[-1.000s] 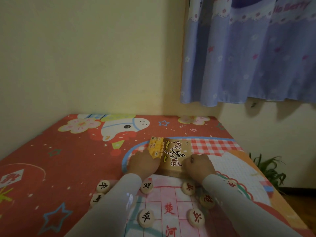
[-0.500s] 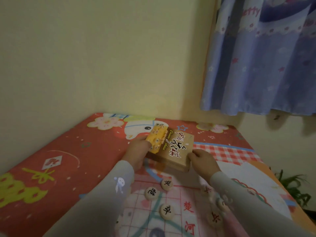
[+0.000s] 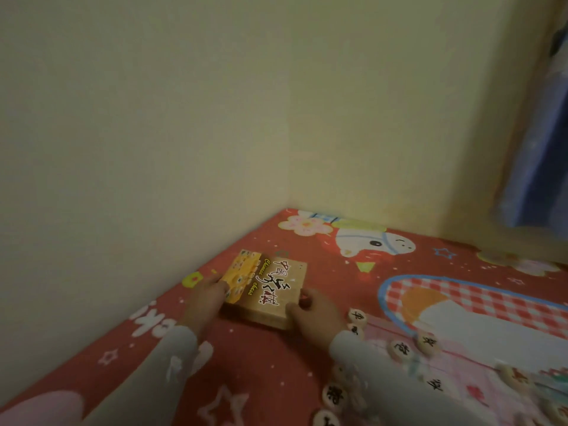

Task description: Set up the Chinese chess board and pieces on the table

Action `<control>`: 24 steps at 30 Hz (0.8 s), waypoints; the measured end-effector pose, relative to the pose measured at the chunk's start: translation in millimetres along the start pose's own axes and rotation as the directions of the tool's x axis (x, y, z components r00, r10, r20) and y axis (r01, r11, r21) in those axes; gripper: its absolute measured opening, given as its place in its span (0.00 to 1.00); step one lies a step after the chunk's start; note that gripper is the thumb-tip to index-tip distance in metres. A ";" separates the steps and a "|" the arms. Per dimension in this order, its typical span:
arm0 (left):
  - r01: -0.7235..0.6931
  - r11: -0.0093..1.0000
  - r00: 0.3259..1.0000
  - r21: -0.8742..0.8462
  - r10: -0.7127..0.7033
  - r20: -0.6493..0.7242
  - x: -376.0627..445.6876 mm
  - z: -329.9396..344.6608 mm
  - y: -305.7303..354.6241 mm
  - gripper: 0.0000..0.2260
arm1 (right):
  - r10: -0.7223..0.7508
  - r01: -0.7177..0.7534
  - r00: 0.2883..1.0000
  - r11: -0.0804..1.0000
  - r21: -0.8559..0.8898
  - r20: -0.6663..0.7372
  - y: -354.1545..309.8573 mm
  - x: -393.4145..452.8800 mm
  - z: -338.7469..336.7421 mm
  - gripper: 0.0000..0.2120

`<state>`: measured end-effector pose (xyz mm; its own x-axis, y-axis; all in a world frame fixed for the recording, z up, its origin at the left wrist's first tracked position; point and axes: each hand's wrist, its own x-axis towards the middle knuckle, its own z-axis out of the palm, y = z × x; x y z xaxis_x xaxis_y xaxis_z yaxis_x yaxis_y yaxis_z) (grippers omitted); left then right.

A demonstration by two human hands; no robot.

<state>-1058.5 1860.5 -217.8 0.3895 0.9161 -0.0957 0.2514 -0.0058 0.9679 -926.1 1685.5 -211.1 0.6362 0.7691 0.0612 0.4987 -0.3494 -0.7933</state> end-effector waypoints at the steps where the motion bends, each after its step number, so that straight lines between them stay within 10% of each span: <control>1: 0.005 1.000 0.999 -0.016 -0.005 -0.042 0.0 -14.4 -8.4 0.07 | -0.002 0.002 0.999 1.000 -0.013 0.039 -4.6 1.1 18.2 0.13; 7: -0.095 0.981 0.989 0.170 0.112 -0.094 2.5 -39.7 -28.2 0.15 | -0.042 0.060 0.995 0.973 -0.224 0.089 -15.6 5.3 64.2 0.13; 13: -0.204 0.678 0.961 0.706 0.278 0.011 18.5 -31.2 -48.0 0.17 | -0.091 0.153 0.981 0.908 -0.390 0.173 -13.5 2.0 64.0 0.26; 24: -0.461 0.419 0.815 0.782 0.548 0.187 -11.9 -10.2 -27.3 0.27 | -0.123 0.154 0.986 0.936 -0.316 0.115 -20.3 -34.5 0.2 0.20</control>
